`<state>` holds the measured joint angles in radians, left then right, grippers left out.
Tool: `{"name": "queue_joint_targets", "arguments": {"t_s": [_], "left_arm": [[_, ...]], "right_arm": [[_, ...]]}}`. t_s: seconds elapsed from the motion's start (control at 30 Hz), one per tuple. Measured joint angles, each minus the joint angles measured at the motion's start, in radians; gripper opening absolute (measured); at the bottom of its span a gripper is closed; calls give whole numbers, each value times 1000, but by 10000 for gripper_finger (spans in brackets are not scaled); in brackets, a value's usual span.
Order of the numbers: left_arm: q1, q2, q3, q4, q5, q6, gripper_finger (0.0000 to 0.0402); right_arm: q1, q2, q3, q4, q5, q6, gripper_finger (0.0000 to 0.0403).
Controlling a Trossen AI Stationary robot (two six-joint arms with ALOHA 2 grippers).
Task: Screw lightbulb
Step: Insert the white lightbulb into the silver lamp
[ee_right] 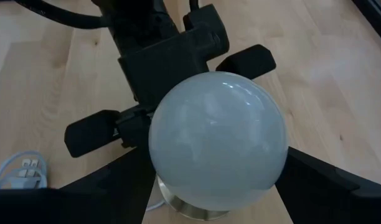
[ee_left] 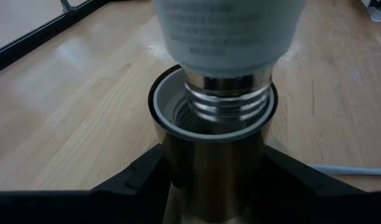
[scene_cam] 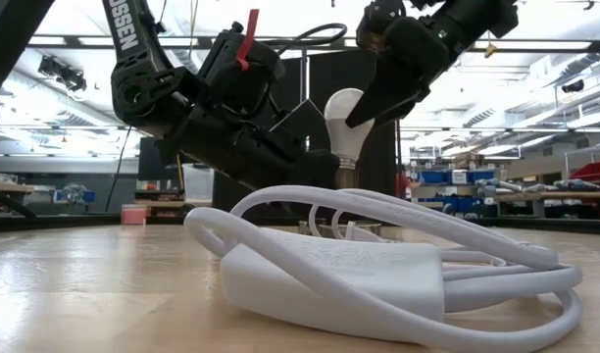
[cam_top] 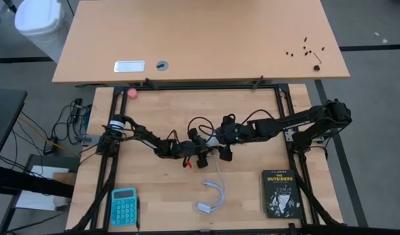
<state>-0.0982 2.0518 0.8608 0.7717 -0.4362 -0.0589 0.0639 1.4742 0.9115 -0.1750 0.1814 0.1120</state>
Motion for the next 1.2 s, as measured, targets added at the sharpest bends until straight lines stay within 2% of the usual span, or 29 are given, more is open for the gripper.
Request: {"name": "queue_joint_targets", "arguments": {"t_s": [0.33,0.83,1.03,1.2], "left_arm": [[0,1,-1,17,0,0,208],[0,1,-1,15,0,0,208],[0,1,-1,14,0,-1,208],[0,1,-1,11,0,-4,208]], "right_arm": [[-15,66,1,26,-28,-28,311],[-19,55,2,95,-29,-56,345],[-15,55,39,75,-49,-53,346],[-3,55,110,-41,-48,-58,346]]}}
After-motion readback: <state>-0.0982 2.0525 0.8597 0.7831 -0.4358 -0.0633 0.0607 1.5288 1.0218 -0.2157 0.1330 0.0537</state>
